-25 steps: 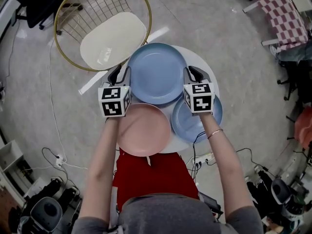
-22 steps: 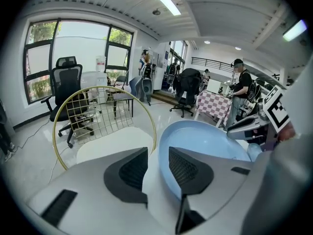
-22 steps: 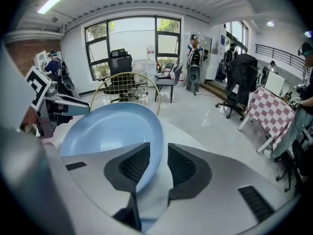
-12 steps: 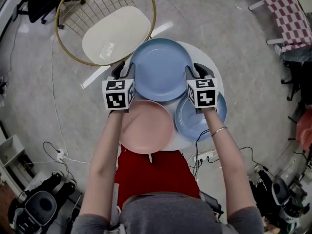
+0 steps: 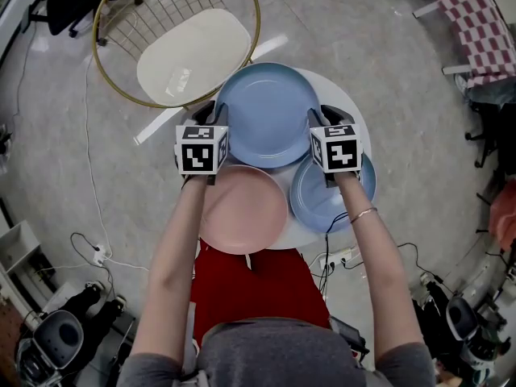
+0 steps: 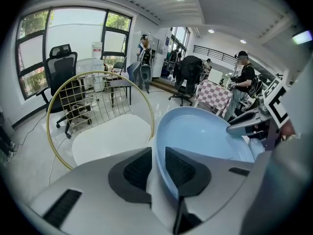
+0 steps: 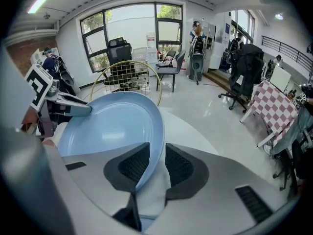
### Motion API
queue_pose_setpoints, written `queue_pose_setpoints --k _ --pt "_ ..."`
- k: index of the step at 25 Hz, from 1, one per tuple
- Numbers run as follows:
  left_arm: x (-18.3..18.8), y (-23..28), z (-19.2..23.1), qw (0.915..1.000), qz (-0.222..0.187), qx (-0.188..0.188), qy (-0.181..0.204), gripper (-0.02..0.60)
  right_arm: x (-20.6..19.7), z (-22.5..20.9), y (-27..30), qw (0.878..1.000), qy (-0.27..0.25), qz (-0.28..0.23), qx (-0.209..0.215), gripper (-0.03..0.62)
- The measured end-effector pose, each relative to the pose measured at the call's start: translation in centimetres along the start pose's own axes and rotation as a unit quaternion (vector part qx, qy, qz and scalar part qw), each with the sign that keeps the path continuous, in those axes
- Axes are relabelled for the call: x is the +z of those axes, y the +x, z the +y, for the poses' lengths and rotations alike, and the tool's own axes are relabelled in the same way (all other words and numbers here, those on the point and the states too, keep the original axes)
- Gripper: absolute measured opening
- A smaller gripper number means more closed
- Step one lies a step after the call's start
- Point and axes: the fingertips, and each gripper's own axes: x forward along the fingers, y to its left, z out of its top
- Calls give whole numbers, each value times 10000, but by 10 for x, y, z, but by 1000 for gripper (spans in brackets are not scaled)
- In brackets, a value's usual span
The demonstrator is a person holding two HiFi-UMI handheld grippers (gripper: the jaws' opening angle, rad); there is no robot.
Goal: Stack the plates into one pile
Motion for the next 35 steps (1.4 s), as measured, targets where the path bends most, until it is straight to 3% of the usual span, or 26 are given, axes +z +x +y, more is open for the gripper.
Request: queue_pose_setpoints --k 8,15,27,35 --pt "2 2 -3 10000 50 54 -26 63 -1 0 1 9997 220 60 68 100" --pt "15 -10 3 9995 -24 76 -290 37 3 6 -8 9986 532 5 64 92" --pt "42 -48 14 9990 -375 -7 -260 32 39 23 -51 9962 699 -516 -17 91" --pt "47 -82 16 9988 -439 -199 -100 32 40 45 -86 9934 895 -701 -116 91"
